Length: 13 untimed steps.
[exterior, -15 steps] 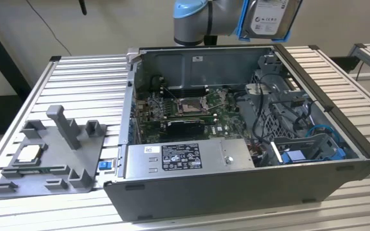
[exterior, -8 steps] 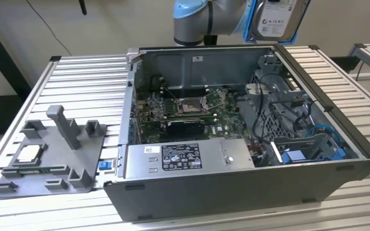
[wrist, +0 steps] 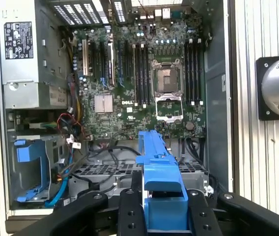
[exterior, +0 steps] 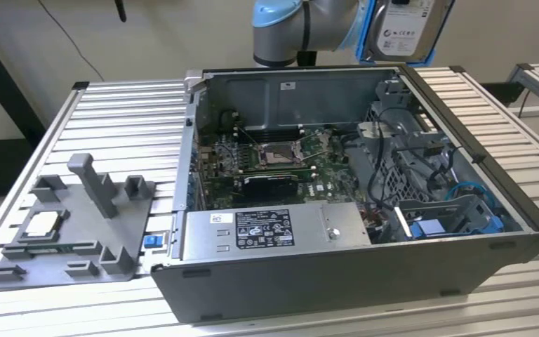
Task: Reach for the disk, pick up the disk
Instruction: 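Pick up the disk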
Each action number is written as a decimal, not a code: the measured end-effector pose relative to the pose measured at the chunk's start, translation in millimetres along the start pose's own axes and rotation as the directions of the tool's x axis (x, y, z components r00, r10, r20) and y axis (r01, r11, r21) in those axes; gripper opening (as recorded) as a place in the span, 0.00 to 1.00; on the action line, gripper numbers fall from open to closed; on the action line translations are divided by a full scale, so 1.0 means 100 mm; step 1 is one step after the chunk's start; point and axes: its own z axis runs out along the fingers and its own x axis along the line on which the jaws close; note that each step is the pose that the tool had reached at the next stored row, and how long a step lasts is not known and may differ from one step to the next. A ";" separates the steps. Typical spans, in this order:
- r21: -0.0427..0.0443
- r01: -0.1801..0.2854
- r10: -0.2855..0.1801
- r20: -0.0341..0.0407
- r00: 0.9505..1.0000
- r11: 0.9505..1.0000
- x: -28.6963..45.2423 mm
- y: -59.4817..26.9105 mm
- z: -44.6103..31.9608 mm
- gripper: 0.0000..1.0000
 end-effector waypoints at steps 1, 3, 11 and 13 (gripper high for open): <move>0.000 0.000 0.000 0.000 1.000 1.000 0.000 0.000 0.000 0.00; 0.000 0.000 0.000 0.000 1.000 1.000 0.000 0.000 0.000 0.00; 0.000 0.000 0.000 0.000 1.000 1.000 0.060 -0.006 0.001 0.00; -0.001 0.000 0.000 0.000 1.000 1.000 0.091 -0.008 0.002 0.00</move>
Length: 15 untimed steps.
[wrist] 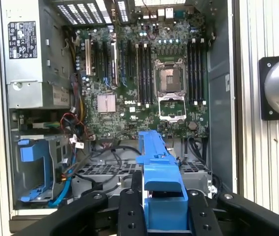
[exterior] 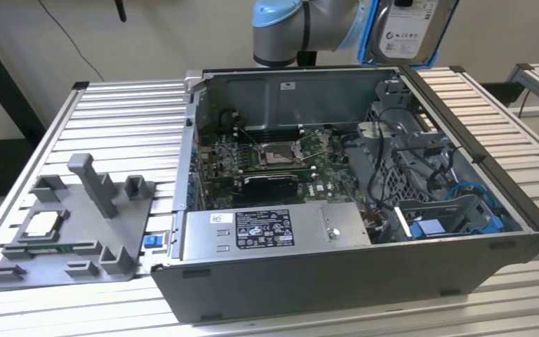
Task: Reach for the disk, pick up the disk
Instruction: 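Pick up the disk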
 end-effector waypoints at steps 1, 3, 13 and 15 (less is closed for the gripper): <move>0.000 0.000 0.000 0.000 1.000 1.000 0.015 -0.001 0.001 0.00; -0.001 0.000 0.000 0.000 1.000 1.000 0.046 -0.004 0.001 0.00; -0.003 0.000 0.000 0.000 1.000 1.000 0.212 -0.018 0.005 0.00; -0.004 0.000 0.000 0.000 1.000 1.000 0.248 -0.020 0.005 0.00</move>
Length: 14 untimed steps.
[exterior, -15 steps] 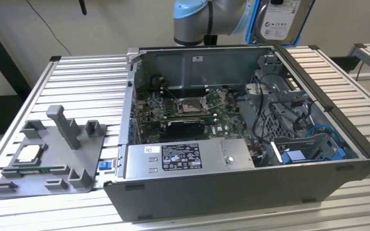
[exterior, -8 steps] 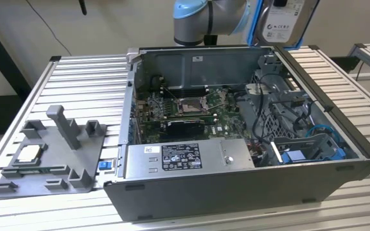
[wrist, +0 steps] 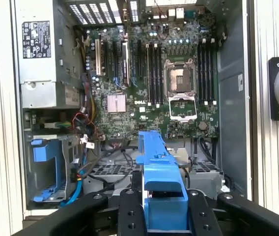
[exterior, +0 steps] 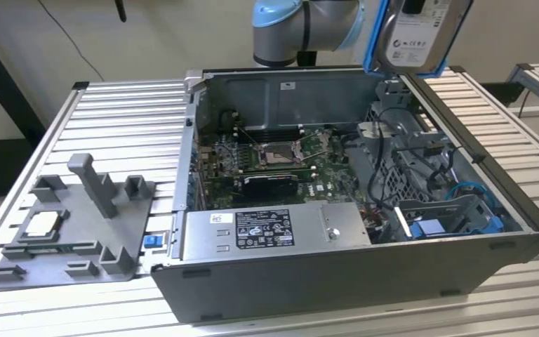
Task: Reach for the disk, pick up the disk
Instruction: 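Pick up the disk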
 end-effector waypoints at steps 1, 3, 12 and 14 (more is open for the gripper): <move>0.000 0.000 0.000 0.000 1.000 1.000 0.018 -0.002 0.001 0.00; -0.001 0.000 0.000 0.000 1.000 1.000 0.056 -0.004 0.001 0.00; -0.004 0.000 0.000 0.000 1.000 1.000 0.230 -0.017 0.005 0.00; -0.005 0.000 0.000 0.000 1.000 1.000 0.267 -0.020 0.006 0.00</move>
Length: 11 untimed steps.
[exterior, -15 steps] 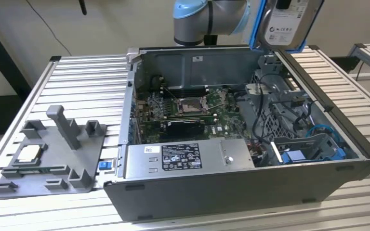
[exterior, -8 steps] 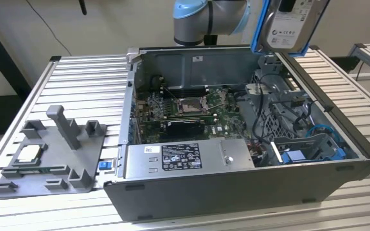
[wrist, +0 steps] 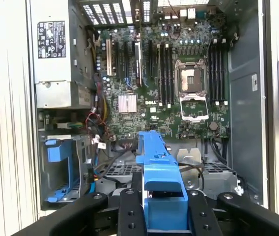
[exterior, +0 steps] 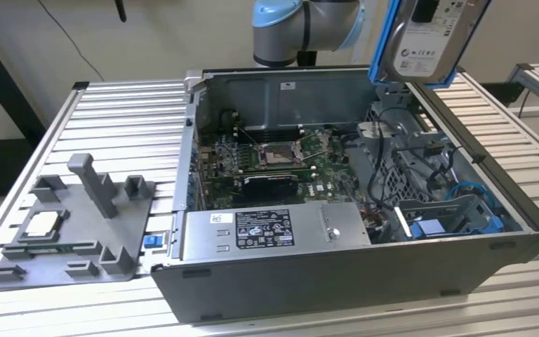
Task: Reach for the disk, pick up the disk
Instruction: 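Pick up the disk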
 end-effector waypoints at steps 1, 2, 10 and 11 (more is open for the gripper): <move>0.000 0.000 0.000 0.000 1.000 1.000 0.019 -0.001 0.000 0.00; -0.001 0.000 0.000 0.000 1.000 1.000 0.038 -0.003 0.001 0.00; -0.004 0.000 0.000 0.000 1.000 1.000 0.195 -0.014 0.004 0.00; -0.004 0.000 0.000 0.000 1.000 1.000 0.216 -0.016 0.005 0.00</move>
